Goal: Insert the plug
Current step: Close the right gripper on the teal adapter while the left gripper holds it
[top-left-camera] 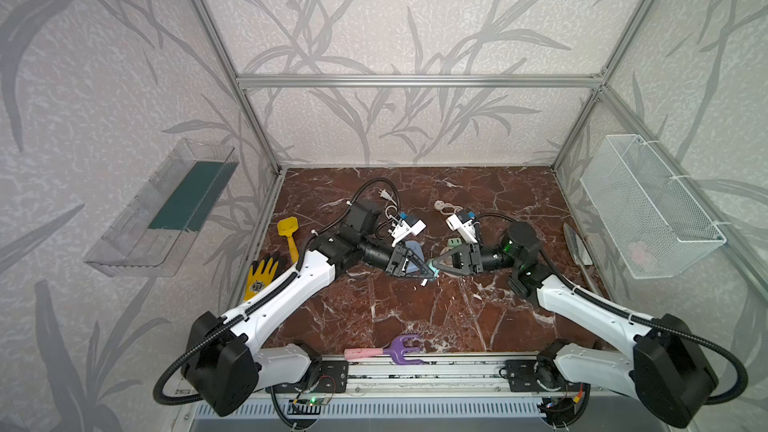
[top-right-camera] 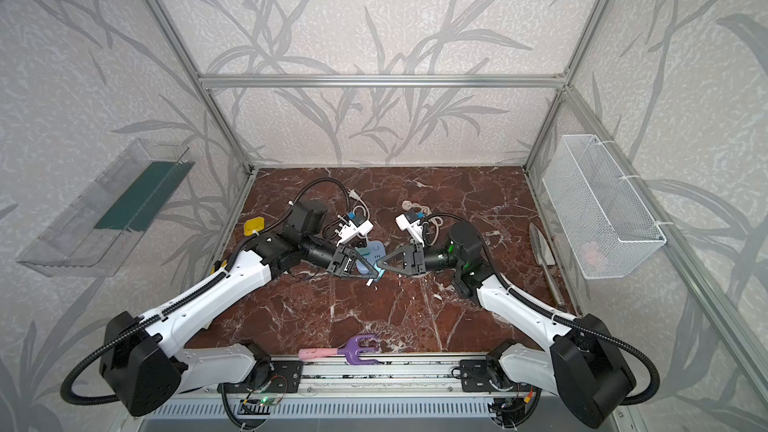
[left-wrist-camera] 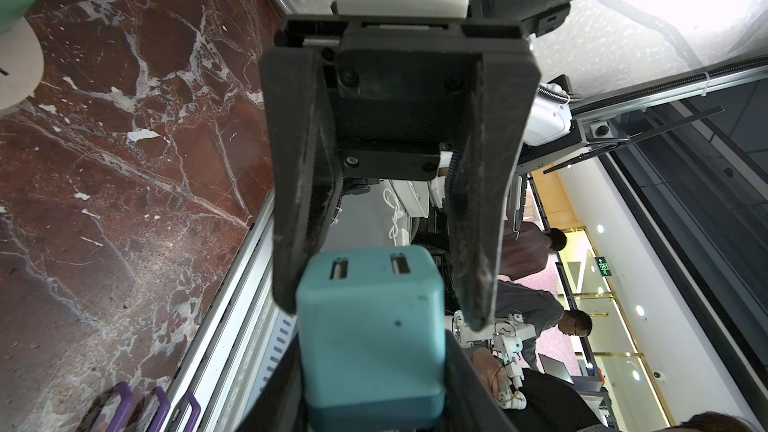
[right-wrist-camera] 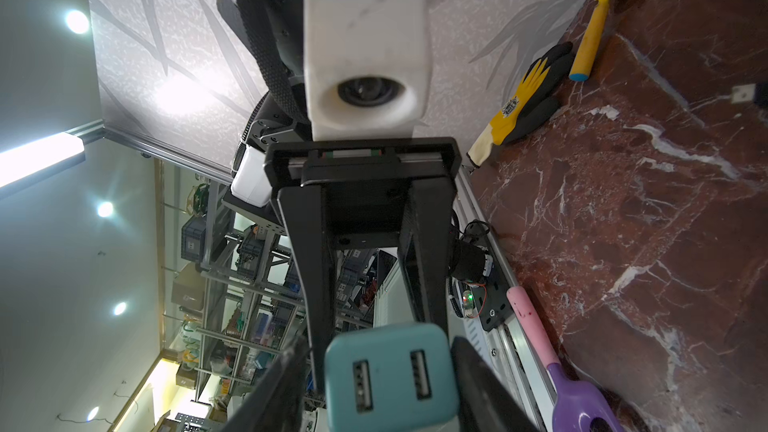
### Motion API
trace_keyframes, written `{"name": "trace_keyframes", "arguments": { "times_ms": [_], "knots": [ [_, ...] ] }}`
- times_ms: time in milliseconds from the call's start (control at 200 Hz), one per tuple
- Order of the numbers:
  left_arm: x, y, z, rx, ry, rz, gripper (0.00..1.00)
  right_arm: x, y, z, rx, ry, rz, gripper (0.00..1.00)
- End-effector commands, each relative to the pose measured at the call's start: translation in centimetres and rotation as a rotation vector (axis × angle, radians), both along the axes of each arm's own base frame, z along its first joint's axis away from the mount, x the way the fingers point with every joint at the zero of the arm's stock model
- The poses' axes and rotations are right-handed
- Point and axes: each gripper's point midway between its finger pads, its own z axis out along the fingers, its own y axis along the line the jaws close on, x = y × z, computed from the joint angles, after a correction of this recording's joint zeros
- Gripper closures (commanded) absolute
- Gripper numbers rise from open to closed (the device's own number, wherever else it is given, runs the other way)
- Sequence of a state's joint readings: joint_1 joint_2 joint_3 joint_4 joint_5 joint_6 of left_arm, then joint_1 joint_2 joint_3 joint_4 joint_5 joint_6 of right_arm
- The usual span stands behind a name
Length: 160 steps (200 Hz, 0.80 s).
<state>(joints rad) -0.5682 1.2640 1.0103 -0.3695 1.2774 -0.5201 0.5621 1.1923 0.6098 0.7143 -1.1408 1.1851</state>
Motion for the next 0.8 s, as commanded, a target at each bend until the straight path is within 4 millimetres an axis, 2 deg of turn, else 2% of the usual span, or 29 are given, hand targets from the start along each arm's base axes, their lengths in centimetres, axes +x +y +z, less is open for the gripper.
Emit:
{"name": "trace_keyframes", "arguments": {
  "times_ms": [0, 615, 710, 795],
  "knots": [
    [0.05, 0.08, 0.27, -0.012, -0.017, 0.006, 1.00, -1.16, -0.01, 1.06, 0.033, -0.062, 0.052, 0.45],
    [0.01, -0.02, 0.16, -0.018, -0.015, -0.014, 1.00, -1.79, 0.37, 0.64, 0.011, -0.045, 0.090, 0.52],
    [0.02, -0.04, 0.11, -0.009, -0.015, -0.020, 1.00, -1.75, 0.42, 0.51, 0.005, -0.043, 0.091, 0.60],
    [0.00, -0.01, 0.04, -0.003, -0.018, -0.025, 1.00, -1.65, 0.46, 0.35, 0.000, -0.040, 0.086, 0.75]
  ]
}}
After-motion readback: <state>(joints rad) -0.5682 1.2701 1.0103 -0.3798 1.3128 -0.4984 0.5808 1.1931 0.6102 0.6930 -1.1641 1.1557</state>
